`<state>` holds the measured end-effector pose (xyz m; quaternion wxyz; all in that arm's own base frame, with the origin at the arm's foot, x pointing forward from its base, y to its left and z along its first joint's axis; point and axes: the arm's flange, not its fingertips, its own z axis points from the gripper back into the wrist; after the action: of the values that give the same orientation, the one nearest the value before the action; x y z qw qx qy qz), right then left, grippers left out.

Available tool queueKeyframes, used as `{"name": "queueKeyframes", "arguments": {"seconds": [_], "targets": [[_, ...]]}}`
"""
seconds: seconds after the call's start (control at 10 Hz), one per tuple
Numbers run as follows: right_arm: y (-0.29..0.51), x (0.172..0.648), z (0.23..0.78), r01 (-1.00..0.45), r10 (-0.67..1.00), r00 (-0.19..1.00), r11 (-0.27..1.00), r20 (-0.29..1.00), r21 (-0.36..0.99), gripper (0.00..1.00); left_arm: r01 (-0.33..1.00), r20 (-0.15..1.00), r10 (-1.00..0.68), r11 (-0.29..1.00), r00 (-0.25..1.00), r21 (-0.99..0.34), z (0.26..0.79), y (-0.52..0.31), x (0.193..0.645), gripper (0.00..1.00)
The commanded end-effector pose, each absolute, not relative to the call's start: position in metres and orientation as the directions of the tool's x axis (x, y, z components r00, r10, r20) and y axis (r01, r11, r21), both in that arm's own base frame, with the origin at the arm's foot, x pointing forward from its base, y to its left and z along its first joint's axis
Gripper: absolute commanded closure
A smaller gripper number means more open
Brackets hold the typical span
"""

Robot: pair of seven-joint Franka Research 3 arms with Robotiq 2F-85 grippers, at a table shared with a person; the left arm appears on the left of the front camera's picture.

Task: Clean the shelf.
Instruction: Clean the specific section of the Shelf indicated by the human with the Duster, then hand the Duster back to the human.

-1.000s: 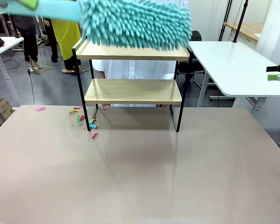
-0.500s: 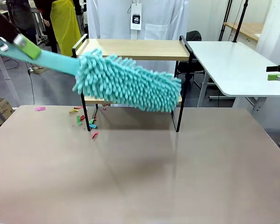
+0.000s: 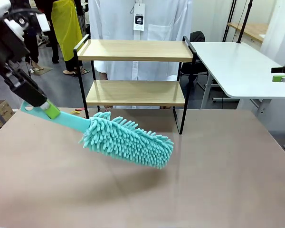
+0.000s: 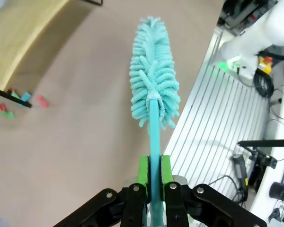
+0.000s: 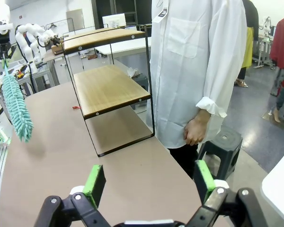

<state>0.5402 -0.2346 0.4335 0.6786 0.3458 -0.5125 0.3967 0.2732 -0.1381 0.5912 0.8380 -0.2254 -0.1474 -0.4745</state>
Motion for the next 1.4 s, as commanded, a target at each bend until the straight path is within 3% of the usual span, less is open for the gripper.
{"name": "queueKeyframes", "arguments": {"seconds": [0.0,1.1,1.3], "targets": [[-0.233,0.539,0.437,-0.893,0.186,0.156,0.446,0.97,0.058,0.0,0.865,0.491,-0.715,0.45,0.498,-0.223,0.587,-0.137,0.275,0.87],[-0.235,0.54,0.434,-0.893,0.184,0.16,0.446,0.97,0.063,0.0,0.86,0.46,-0.727,0.452,0.51,-0.238,0.588,-0.138,0.274,0.87],[-0.206,0.521,0.458,-0.961,0.186,0.173,0.246,0.967,0.124,0.0,0.885,0.516,-0.719,0.362,0.465,-0.293,0.572,-0.138,0.281,0.87]]}}
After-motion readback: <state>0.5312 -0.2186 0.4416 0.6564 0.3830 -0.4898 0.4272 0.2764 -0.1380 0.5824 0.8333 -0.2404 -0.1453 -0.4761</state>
